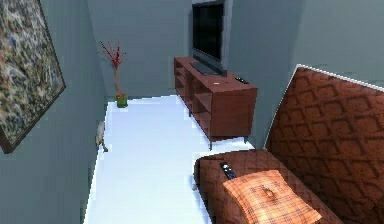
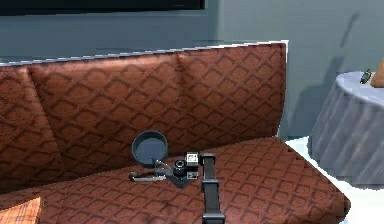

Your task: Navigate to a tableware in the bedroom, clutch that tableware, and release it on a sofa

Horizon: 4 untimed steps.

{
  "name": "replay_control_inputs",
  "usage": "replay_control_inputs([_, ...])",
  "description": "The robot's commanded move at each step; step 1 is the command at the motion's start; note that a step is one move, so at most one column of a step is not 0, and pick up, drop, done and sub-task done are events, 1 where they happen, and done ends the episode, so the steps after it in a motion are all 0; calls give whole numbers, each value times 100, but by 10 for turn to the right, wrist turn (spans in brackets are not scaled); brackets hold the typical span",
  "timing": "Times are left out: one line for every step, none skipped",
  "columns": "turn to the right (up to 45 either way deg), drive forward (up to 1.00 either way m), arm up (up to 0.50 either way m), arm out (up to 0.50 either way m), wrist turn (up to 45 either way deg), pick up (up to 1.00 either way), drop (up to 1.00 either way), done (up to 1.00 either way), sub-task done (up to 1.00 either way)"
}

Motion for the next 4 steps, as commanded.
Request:
replay_control_inputs([0, 0, 30, 0, 0, 0, 0, 0, 0])
replay_control_inputs([0, 0, 0, 0, -450, 0, 0, 0, 0])
replay_control_inputs([0, 0, 0, 0, -330, 0, 0, 0, 0])
replay_control_inputs([0, 0, 0, -30, 0, 0, 0, 0, 0])
